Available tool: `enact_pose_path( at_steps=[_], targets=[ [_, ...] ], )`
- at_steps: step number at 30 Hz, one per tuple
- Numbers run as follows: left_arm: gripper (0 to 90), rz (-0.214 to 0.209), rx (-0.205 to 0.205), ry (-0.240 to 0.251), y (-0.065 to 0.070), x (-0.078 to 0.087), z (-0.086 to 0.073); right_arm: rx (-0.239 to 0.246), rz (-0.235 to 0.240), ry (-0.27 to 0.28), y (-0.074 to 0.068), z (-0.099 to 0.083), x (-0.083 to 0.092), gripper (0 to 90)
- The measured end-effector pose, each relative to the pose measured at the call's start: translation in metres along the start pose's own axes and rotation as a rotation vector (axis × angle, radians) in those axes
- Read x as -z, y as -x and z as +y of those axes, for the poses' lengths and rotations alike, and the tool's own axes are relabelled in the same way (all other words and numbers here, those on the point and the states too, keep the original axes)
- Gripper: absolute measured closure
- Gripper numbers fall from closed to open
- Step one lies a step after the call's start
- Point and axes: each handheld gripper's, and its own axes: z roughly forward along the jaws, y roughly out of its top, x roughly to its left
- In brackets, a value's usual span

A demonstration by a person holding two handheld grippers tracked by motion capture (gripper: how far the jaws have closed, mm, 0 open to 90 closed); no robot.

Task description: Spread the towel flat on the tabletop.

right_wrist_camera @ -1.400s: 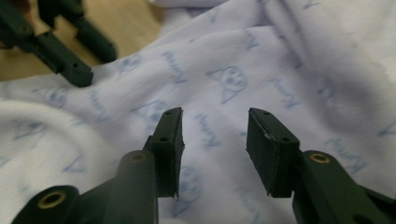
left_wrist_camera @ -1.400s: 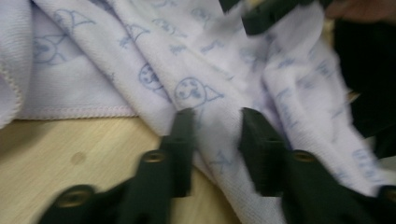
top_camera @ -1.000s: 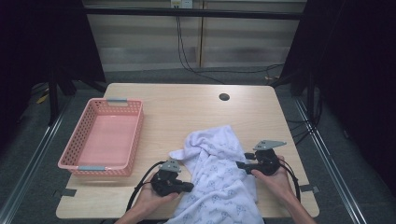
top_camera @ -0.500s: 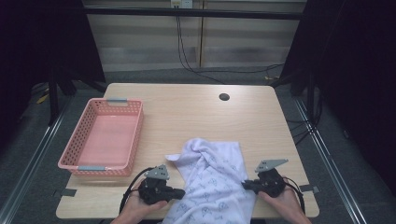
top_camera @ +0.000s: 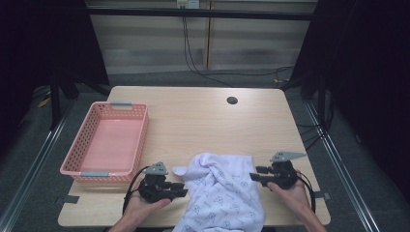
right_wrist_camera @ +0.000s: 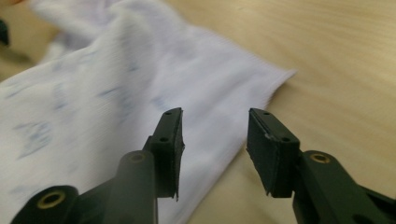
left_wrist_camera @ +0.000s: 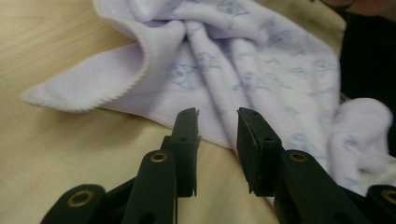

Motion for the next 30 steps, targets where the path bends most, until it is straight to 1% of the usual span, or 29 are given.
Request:
enact_pose_path(
  at_steps=[1, 2, 3, 4, 5, 6, 7, 8, 9, 10, 11, 12, 13, 14, 15, 16, 17, 19, 20, 21, 22, 23, 24, 25, 26, 27, 28, 29, 30],
  targets=[
    [68.0, 0.017, 0.005, 0.0, -0.002, -0.003, 0.001, 0.003, -0.015, -0.009, 0.007, 0.004, -0.007, 55.2],
    [64.8, 0.027, 0.004, 0.0, -0.004, -0.006, 0.002, -0.006, -0.063, -0.035, 0.018, 0.011, -0.021, 52.5],
    [64.1, 0.038, -0.031, -0.016, -0.003, -0.011, 0.005, -0.014, -0.054, -0.035, 0.023, 0.013, -0.027, 52.9],
    [63.7, 0.035, -0.045, -0.009, -0.003, -0.013, 0.007, -0.014, -0.063, -0.031, 0.025, 0.015, -0.032, 52.9],
    [63.6, 0.038, -0.049, -0.01, -0.004, -0.015, 0.009, -0.01, -0.063, -0.032, 0.027, 0.017, -0.036, 55.3],
    [63.7, 0.033, -0.056, -0.011, -0.004, -0.018, 0.012, -0.02, -0.038, -0.038, 0.026, 0.018, -0.039, 62.4],
    [63.7, 0.033, -0.056, -0.011, -0.004, -0.018, 0.012, -0.02, -0.038, -0.038, 0.026, 0.018, -0.039, 62.4],
    [63.7, 0.038, -0.068, -0.008, -0.004, -0.021, 0.013, -0.015, -0.033, -0.044, 0.026, 0.019, -0.042, 71.8],
    [63.9, 0.048, -0.073, -0.014, -0.004, -0.024, 0.015, -0.021, -0.03, -0.035, 0.025, 0.02, -0.042, 86.2],
    [63.9, 0.052, -0.076, -0.024, -0.004, -0.028, 0.016, -0.021, -0.03, -0.035, 0.025, 0.02, -0.042, 86.2],
    [63.9, 0.056, -0.084, -0.029, -0.004, -0.03, 0.017, -0.031, -0.029, -0.028, 0.025, 0.02, -0.04, 89.3],
    [63.8, 0.063, -0.086, -0.032, -0.005, -0.032, 0.018, -0.034, -0.042, -0.003, 0.029, 0.021, -0.03, 89.6],
    [63.8, 0.058, -0.077, -0.033, -0.004, -0.034, 0.018, -0.034, -0.042, -0.003, 0.029, 0.021, -0.03, 89.6],
    [63.8, 0.055, -0.083, -0.041, -0.004, -0.035, 0.018, -0.047, -0.054, 0.019, 0.033, 0.021, -0.023, 89.7],
    [63.7, 0.062, -0.098, -0.051, -0.003, -0.036, 0.018, -0.058, -0.07, 0.035, 0.038, 0.02, -0.016, 89.8],
    [63.5, 0.072, -0.108, -0.054, -0.002, -0.037, 0.016, -0.09, -0.092, 0.067, 0.048, 0.017, -0.001, 89.8],
    [63.7, 0.072, -0.108, -0.054, -0.002, -0.037, 0.016, -0.09, -0.092, 0.067, 0.048, 0.017, -0.001, 89.8],
    [63.8, 0.077, -0.117, -0.066, -0.001, -0.036, 0.016, -0.112, -0.098, 0.098, 0.058, 0.011, 0.011, 89.8],
    [64.6, 0.082, -0.122, -0.071, -0.001, -0.035, 0.015, -0.129, -0.095, 0.105, 0.061, 0.005, 0.017, 89.8],
    [66.2, 0.081, -0.125, -0.076, 0.0, -0.034, 0.014, -0.124, -0.103, 0.103, 0.061, 0.002, 0.018, 89.8],
    [67.3, 0.083, -0.13, -0.092, 0.002, -0.028, 0.01, -0.126, -0.099, 0.101, 0.061, -0.001, 0.019, 89.8],
    [67.8, 0.082, -0.121, -0.099, 0.003, -0.025, 0.008, -0.126, -0.099, 0.092, 0.06, -0.003, 0.02, 89.8],
    [69.0, 0.082, -0.121, -0.099, 0.003, -0.025, 0.008, -0.126, -0.099, 0.092, 0.06, -0.003, 0.02, 89.8],
    [69.0, 0.081, -0.123, -0.127, 0.004, -0.02, 0.007, -0.125, -0.101, 0.088, 0.058, -0.004, 0.02, 89.8],
    [70.4, 0.087, -0.124, -0.129, 0.004, -0.016, 0.004, -0.12, -0.093, 0.082, 0.056, -0.007, 0.021, 89.8],
    [71.3, 0.081, -0.112, -0.127, 0.004, -0.014, 0.002, -0.114, -0.098, 0.074, 0.054, -0.009, 0.023, 89.8],
    [71.2, 0.062, -0.096, -0.119, 0.001, -0.012, 0.002, -0.115, -0.094, 0.072, 0.052, -0.011, 0.024, 89.8],
    [71.1, 0.065, -0.086, -0.108, -0.002, -0.01, 0.003, -0.116, -0.09, 0.068, 0.051, -0.013, 0.024, 89.7],
    [66.1, 0.077, -0.066, -0.076, -0.006, -0.009, 0.005, -0.109, -0.095, 0.066, 0.049, -0.016, 0.026, 89.7]
  ],
)
